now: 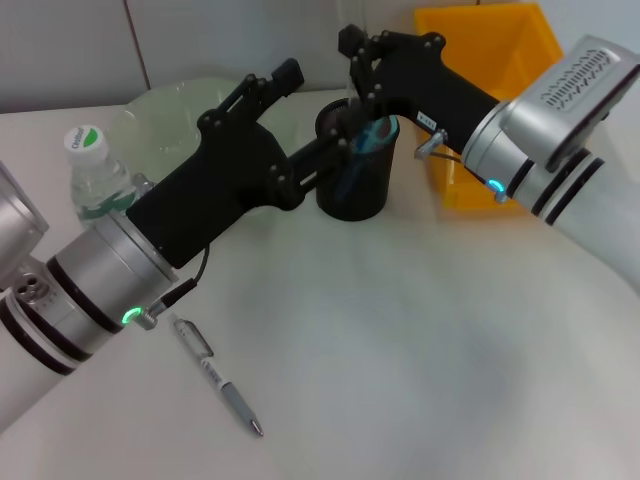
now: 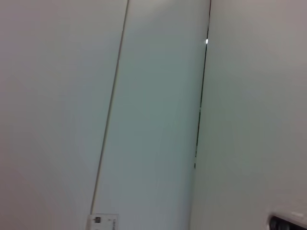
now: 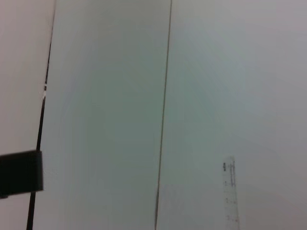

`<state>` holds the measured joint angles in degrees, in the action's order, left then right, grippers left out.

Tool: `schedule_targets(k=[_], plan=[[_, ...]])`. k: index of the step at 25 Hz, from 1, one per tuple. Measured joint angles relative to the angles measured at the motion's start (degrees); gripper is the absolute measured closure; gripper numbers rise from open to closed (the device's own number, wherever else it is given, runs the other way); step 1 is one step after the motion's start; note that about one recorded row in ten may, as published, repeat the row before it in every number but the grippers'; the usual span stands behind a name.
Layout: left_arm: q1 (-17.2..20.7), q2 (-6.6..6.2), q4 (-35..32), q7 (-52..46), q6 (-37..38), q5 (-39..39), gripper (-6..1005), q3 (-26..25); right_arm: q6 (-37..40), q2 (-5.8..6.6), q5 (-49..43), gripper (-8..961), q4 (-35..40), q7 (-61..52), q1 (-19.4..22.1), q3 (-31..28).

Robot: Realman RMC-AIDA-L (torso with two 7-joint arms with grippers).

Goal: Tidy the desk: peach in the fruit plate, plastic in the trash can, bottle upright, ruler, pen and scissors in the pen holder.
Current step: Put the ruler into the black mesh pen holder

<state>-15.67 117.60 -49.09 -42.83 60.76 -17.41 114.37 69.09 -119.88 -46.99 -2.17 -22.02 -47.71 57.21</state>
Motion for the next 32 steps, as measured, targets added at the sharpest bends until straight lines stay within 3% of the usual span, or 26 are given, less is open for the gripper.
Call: schedule_targets(k=[14,19,21,22,24,27,28,29,31,32], plan=[[0.46,0.08,0.14,-2.24,0.31,-2.92,185,-0.90,-5.76,0.00,-0.17,927,-1.17,-2.48,-1.81,-1.41],[0.30,-0.91,-0.15,-4.25,0.10,-5.35,185,-1.48,-6.27,0.00,-0.44,924,-1.16,-4.14,-2.00,-0.87],[0.30,-2.25,-1.64,-9.16,-0.07,-11.65,185,-3.80,-6.37,0.00,-0.50,923,-1.16,-4.31,-2.01,-0.84],[0.30,-2.25,-1.64,-9.16,-0.07,-11.65,185,-3.80,-6.40,0.00,-0.50,923,-1.17,-4.39,-2.01,-0.84],[0.64,-3.67,-3.95,-16.22,0.29,-20.72,184,-7.96,-6.42,0.00,-0.52,922,-1.18,-4.55,-2.02,-0.79],[0.64,-3.67,-3.95,-16.22,0.29,-20.72,184,-7.96,-6.35,0.00,-0.54,920,-1.18,-4.68,-2.01,-0.73],[1.98,-4.93,-8.73,-26.61,2.86,-34.33,184,-14.26,-6.35,0.00,-0.54,920,-1.17,-4.82,-2.02,-0.73],[2.76,-5.21,-12.49,-32.99,5.40,-41.98,184,-18.24,-6.38,0.00,-0.55,919,-1.17,-4.99,-2.05,-0.72],[3.29,-5.30,-16.06,-39.49,7.88,-49.32,184,-21.69,-6.47,0.00,-0.56,918,-1.14,-5.23,-2.10,-0.70],[3.49,-4.97,-20.73,-46.72,10.67,-58.41,184,-25.46,-6.46,0.00,-0.57,918,-1.11,-5.23,-2.15,-0.71]])
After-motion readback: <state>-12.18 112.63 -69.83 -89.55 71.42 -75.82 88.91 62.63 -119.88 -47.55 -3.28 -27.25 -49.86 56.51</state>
